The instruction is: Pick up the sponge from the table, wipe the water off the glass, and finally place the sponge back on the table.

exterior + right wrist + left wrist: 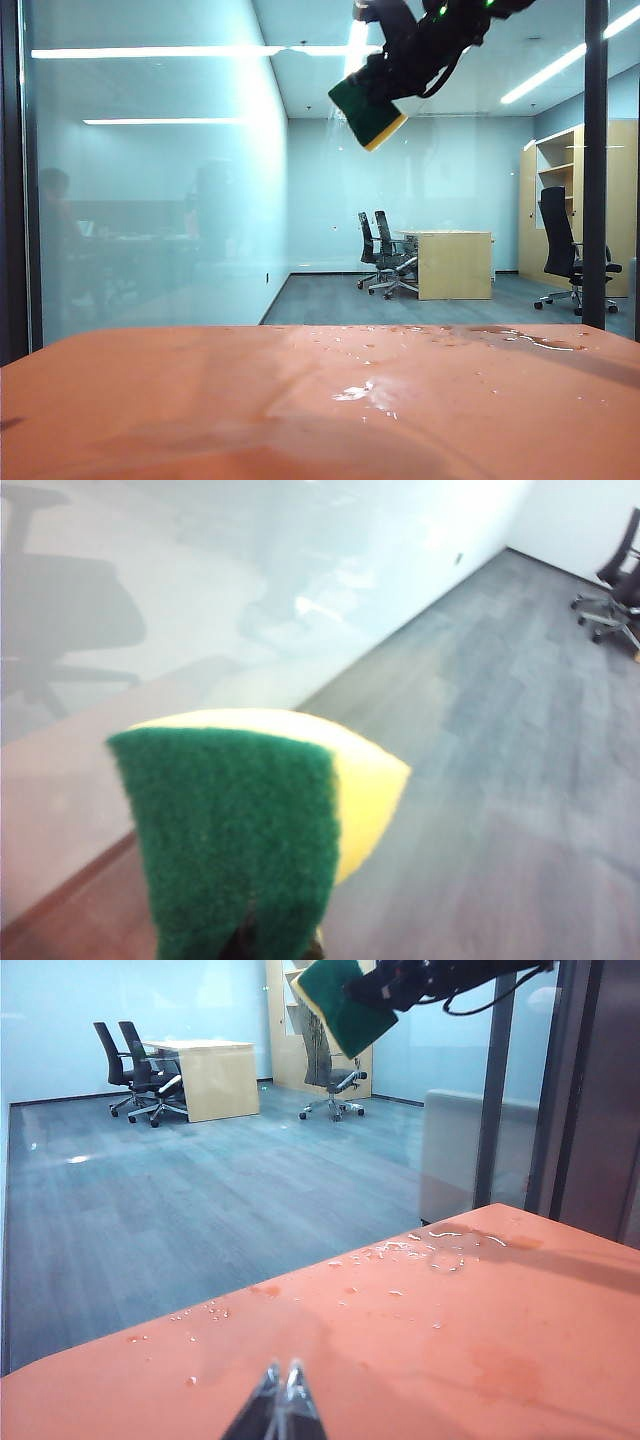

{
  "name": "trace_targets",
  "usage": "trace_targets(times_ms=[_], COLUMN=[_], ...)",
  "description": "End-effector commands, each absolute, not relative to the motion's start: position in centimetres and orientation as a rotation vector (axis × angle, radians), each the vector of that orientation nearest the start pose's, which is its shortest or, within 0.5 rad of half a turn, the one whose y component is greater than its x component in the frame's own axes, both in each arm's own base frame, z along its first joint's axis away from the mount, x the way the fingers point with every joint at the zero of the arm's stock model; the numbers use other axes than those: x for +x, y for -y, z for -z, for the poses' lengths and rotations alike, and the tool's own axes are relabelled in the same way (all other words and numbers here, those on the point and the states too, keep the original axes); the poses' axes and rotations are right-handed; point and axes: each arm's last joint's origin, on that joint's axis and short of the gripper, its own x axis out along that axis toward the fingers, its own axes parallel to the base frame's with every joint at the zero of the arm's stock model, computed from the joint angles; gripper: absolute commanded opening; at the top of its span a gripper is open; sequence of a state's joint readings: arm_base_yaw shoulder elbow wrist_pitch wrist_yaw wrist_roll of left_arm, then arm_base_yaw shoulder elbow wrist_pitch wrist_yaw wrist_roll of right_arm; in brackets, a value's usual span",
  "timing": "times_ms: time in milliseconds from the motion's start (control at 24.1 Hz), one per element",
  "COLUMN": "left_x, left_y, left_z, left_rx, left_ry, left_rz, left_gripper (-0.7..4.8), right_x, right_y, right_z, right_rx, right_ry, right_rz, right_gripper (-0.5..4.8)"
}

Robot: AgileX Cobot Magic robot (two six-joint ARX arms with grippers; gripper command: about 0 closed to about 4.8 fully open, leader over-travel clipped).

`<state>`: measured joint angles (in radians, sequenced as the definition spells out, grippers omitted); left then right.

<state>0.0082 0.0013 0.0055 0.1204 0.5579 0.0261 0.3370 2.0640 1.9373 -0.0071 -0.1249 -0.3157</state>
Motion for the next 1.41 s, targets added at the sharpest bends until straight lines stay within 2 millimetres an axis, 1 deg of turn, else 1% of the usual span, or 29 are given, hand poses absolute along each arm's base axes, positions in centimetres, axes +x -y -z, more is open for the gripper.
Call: trace_targets(times_ms=[41,166,207,414,580,622,787,912,995,1036,1077,1202,1368,1409], left_x=[9.2,9.2,9.2,9.2,9.2,9.2,9.2,9.2,9.2,9.2,9.2,9.2,9.3,9.3], left_y=[1.5,1.5,1.5,1.4,1.4,1.4,1.4,1.4,1.4,1.4,1.4,1.4,1.2,1.2], left_z=[-17.9,-17.9,-17.9,-17.9,-17.9,-17.9,-17.9,-17.9,-17.9,-17.9,-17.9,-17.9,-17.9,-17.9], left_rx=[0.069,0.069,0.070,0.069,0.068,0.068,0.068,0.069,0.069,0.069,0.068,0.068,0.064,0.063], left_ry=[0.147,0.147,0.147,0.147,0.147,0.147,0.147,0.147,0.147,0.148,0.147,0.147,0.147,0.147], left_rz=[0.550,0.550,0.549,0.527,0.524,0.524,0.524,0.523,0.524,0.523,0.523,0.522,0.461,0.459], left_gripper=[-0.05,-0.05,-0.05,-0.05,-0.05,-0.05,-0.05,-0.05,-0.05,-0.05,-0.05,-0.05,-0.05,-0.05], right_x=[44.7,43.8,43.2,42.0,40.7,39.8,37.9,36.0,34.3,33.1,32.5,30.0,27.9,27.5], right_y=[-16.0,-15.4,-14.7,-12.6,-10.4,-9.4,-7.5,-6.3,-5.3,-4.8,-4.7,-4.2,-3.9,-3.8], right_z=[-37.9,-39.5,-40.4,-42.2,-42.6,-42.3,-41.3,-40.4,-39.1,-38.0,-37.2,-34.0,-29.7,-28.9], right_rx=[-0.324,-0.322,-0.321,-0.321,-0.315,-0.312,-0.282,-0.253,-0.227,-0.199,-0.178,-0.100,0.010,0.031], right_ry=[-0.022,0.005,0.013,0.001,-0.006,-0.008,0.009,0.027,0.017,0.022,0.028,0.052,0.025,0.024], right_rz=[-0.442,-0.417,-0.404,-0.368,-0.328,-0.308,-0.267,-0.238,-0.214,-0.200,-0.194,-0.177,-0.154,-0.154], right_gripper=[-0.08,-0.08,-0.08,-0.08,-0.08,-0.08,-0.08,-0.08,-0.08,-0.08,-0.08,-0.08,-0.08,-0.08])
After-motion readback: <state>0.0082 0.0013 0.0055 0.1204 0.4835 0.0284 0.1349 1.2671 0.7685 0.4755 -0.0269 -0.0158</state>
